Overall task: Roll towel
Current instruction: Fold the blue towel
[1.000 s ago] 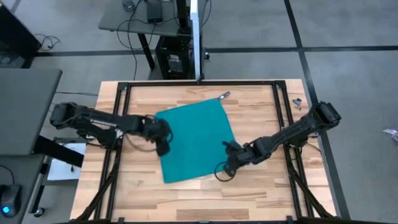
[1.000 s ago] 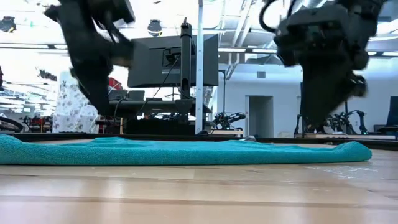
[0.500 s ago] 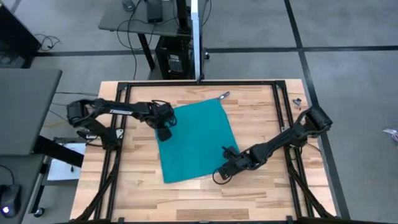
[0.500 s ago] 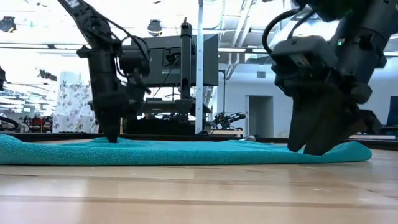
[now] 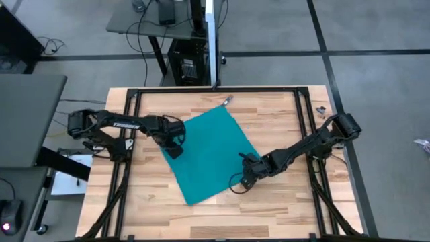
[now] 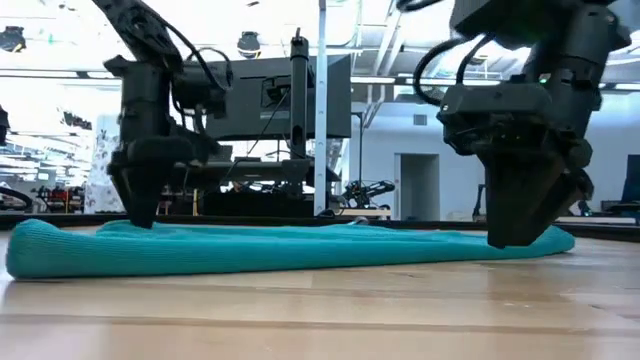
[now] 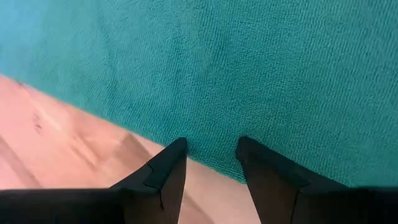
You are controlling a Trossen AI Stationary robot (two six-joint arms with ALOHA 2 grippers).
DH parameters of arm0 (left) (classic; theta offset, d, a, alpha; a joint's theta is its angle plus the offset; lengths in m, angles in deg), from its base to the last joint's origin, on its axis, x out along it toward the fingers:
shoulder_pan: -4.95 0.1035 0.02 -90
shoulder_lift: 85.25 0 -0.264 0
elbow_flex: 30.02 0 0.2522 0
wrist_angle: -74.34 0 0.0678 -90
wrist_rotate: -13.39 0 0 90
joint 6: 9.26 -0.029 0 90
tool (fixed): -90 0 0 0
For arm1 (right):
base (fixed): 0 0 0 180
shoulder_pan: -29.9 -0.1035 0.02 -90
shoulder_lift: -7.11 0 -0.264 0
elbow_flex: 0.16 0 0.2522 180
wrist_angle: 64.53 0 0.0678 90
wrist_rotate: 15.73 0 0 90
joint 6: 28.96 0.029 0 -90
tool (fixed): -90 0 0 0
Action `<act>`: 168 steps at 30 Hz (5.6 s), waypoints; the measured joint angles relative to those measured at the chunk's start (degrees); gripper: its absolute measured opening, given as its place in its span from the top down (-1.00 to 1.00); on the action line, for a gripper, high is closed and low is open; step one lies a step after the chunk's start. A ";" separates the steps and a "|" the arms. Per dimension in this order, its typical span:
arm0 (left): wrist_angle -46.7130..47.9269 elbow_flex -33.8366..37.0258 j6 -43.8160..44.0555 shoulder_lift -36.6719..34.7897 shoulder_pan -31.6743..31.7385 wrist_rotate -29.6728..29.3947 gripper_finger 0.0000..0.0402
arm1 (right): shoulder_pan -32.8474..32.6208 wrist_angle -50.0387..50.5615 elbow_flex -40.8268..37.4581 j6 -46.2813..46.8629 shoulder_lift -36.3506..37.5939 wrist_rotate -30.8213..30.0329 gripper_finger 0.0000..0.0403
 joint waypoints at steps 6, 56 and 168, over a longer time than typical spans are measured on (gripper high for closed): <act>-1.84 0.00 10.00 0.66 -10.71 0.31 0.25 | 6.86 5.39 -0.09 -11.34 1.34 1.50 0.27; 0.19 -12.35 -26.98 13.65 2.05 -2.40 0.25 | -2.25 -21.90 3.45 7.71 -2.78 2.41 0.27; -12.94 -5.16 3.70 11.39 -24.54 -5.03 0.25 | 24.61 10.28 6.64 -40.05 -6.60 5.29 0.27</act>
